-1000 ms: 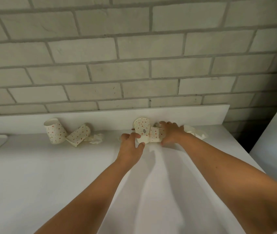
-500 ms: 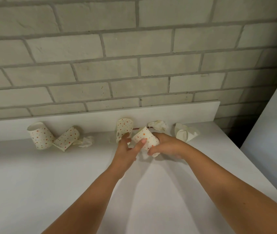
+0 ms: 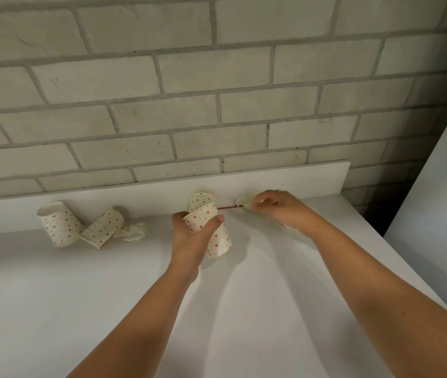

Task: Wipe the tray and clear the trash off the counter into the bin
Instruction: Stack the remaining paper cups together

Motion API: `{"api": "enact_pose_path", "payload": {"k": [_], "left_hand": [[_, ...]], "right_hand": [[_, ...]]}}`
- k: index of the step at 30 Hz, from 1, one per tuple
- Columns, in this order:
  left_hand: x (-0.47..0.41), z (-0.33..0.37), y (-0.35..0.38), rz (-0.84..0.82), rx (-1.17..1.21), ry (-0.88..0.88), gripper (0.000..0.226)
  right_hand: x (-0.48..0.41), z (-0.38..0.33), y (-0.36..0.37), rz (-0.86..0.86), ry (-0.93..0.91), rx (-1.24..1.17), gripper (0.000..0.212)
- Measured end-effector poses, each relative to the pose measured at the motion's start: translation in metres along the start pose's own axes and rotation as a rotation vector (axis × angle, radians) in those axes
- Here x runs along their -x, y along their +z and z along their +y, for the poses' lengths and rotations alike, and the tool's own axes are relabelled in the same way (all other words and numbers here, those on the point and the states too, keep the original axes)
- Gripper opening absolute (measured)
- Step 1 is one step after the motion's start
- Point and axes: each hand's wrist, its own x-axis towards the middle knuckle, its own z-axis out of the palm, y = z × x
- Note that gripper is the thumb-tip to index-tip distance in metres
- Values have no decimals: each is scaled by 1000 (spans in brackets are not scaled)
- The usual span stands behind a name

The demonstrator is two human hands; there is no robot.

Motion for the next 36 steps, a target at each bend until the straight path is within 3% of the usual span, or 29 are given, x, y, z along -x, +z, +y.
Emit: {"api": "enact_pose_path", "payload": {"k": [2, 3, 7, 13, 15, 21, 27, 33, 36], "left_hand": [[1, -3, -3, -19, -43, 31, 56], [2, -5, -5, -33, -70, 48, 58], [4, -16, -9, -71, -229, 130, 66], [18, -32, -9, -165, -427, 243, 70], [21, -33, -10, -185, -425, 242, 76], [31, -38, -14, -252, -474, 217, 93], [35, -36, -14, -317, -431, 139, 87], [42, -29, -6, -449, -291, 52, 87], [43, -24, -4, -434, -217, 49, 82]], "right_hand": [[-21, 18, -11, 296, 147, 253, 38], [-26, 28, -15, 340, 245, 337, 45], [-37, 53, -21, 163, 504, 399, 81], [-28, 44, -20, 4, 459, 405, 89], [-21, 42, -17, -31, 472, 441, 79], [-4, 32, -9, -137, 260, 196, 9], [3, -3, -2, 79, -76, -448, 23], [4, -28, 22, 279, -281, -499, 27], [7, -30, 30, 316, -345, -440, 16]]}}
